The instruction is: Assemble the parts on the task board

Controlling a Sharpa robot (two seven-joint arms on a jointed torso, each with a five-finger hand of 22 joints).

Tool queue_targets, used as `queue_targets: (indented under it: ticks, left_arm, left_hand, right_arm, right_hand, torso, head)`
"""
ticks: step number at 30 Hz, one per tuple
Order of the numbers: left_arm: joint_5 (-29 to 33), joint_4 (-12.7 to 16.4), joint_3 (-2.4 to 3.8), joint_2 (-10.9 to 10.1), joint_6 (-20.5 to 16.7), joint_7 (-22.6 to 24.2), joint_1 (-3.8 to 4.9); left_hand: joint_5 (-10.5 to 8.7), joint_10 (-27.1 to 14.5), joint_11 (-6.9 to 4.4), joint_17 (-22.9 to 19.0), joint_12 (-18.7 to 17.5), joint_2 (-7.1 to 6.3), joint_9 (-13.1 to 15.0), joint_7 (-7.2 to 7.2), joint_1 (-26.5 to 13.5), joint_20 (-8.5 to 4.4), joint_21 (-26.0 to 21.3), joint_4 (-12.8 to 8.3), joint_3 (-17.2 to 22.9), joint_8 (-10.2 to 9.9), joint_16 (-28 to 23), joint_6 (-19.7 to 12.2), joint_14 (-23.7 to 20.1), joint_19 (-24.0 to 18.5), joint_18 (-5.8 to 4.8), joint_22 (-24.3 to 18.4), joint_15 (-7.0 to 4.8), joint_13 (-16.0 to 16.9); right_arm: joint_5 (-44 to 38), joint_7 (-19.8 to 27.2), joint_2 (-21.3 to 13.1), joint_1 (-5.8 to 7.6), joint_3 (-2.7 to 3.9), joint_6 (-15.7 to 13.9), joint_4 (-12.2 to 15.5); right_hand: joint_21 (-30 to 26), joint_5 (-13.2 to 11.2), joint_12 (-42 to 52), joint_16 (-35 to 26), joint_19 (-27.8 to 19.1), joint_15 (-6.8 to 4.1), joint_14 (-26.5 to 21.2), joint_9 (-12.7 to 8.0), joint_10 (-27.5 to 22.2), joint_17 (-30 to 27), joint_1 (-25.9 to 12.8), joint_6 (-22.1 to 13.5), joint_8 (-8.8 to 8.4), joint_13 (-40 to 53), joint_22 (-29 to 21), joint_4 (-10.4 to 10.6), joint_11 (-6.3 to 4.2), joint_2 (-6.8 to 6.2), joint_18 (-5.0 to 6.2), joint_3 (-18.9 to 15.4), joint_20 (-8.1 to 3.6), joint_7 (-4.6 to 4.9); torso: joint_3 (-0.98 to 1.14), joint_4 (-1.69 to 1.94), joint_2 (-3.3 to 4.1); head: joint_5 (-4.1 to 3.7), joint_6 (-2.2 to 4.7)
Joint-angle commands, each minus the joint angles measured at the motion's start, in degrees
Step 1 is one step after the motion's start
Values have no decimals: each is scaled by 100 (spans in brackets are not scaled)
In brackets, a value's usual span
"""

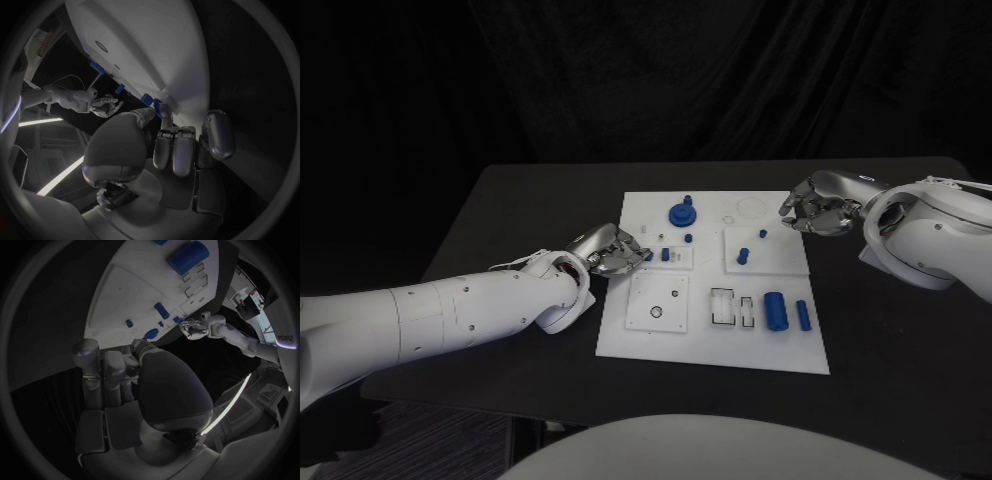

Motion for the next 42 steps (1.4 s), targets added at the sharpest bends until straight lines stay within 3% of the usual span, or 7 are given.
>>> queue_targets:
  ticks: [1, 16, 27, 32, 37, 40, 42]
  left_arm:
    - [9, 20, 2, 1, 32, 78, -12]
    - [9, 4, 2, -16, 41, 191, -14]
    - [9, 114, 3, -208, -388, 519, -12]
    - [9, 287, 5, -420, -184, 391, 38]
    - [73, 346, 7, -557, 819, -117, 295]
    - [240, 303, 6, -532, 1396, -292, 521]
    - [306, 271, 5, -502, 1647, -288, 653]
  left_hand:
    - [-21, 575, 8, 1508, -1, -10, 135, 15, -69, -3, -38, 33, -6, 0, 37, -8, 606, -44, -40, 921, 7, 1491]
    - [-70, 513, 62, 1508, -66, 163, 111, 75, -688, 38, -138, 54, -532, -169, 37, -31, 606, -108, -24, 898, 56, 1453]
    - [29, 595, 64, 1508, 20, 70, 159, 78, -302, 47, 22, -60, -721, -154, 37, -161, 606, -3, -55, 947, 57, 1504]
    - [37, 595, 57, 1508, 20, 7, 161, 79, -135, 38, 123, -66, -811, -105, 37, -234, 606, 64, -75, 975, 46, 1504]
    - [-189, 595, 121, 1508, 20, 69, 164, 188, 36, 66, 211, 11, -1034, -58, 37, -675, 606, 119, -94, 995, 90, 1504]
    - [-187, 595, 135, 1508, 20, 144, 152, 231, 255, 80, 232, -59, -1095, -90, 37, -956, 606, 128, -95, 999, 103, 1504]
    - [-141, 595, 192, 1508, 20, 251, -48, 323, 681, 106, 220, -238, -980, -409, 37, -1356, 606, 109, -94, 994, 146, 1504]
  right_arm:
    - [-13, -95, 0, -17, 3, 47, -2]
    - [-13, -103, 3, -28, 3, 54, -6]
    - [-13, -78, -64, -28, 4, 15, 37]
    - [-13, -28, -91, -23, 4, -85, 66]
    - [-13, 48, -107, -6, 5, -240, 118]
    - [-13, 91, -115, 4, 5, -313, 151]
    - [-13, 110, -116, 8, 5, -338, 165]
  right_hand:
    - [-18, 28, -29, -35, 13, -7, -20, 4, -27, -4, 21, 41, 16, -6, 517, -36, 0, -43, 36, -2, -19, 16]
    - [-33, 28, -34, -46, 10, -5, -25, 3, -30, -15, 26, 41, 16, -11, 515, -37, 1, -40, 37, 7, -18, 16]
    - [-40, 29, -40, -50, 9, -5, -27, 3, -35, -19, 36, 42, 16, -20, 515, -43, 2, -36, 38, 16, -18, 16]
    - [-37, 28, -35, -47, 10, -5, -26, 3, -29, -15, 37, 44, 17, -12, 516, -44, 2, -38, 37, 17, -18, 17]
    - [12, 25, -14, -20, 27, -6, -16, 9, -4, 13, 41, 73, 34, 18, 529, -49, -1, -46, 28, 18, -18, 12]
    - [33, 24, -6, -11, 34, -7, -12, 11, 6, 22, 41, 85, 40, 28, 535, -51, -3, -49, 25, 19, -19, 10]
    - [33, 24, -6, -11, 34, -7, -12, 11, 6, 22, 41, 85, 40, 28, 535, -51, -3, -49, 25, 19, -19, 10]
  torso:
    - [-2, 1, 1]
    - [-6, 4, -5]
    - [-4, -4, 0]
    - [-5, -5, 0]
    - [-7, -5, 5]
    - [-14, -1, 1]
    - [-13, 2, -2]
  head:
    - [17, -1]
    - [11, -1]
    - [-9, -1]
    - [6, -1]
    - [41, -1]
    - [62, -1]
    - [70, -1]
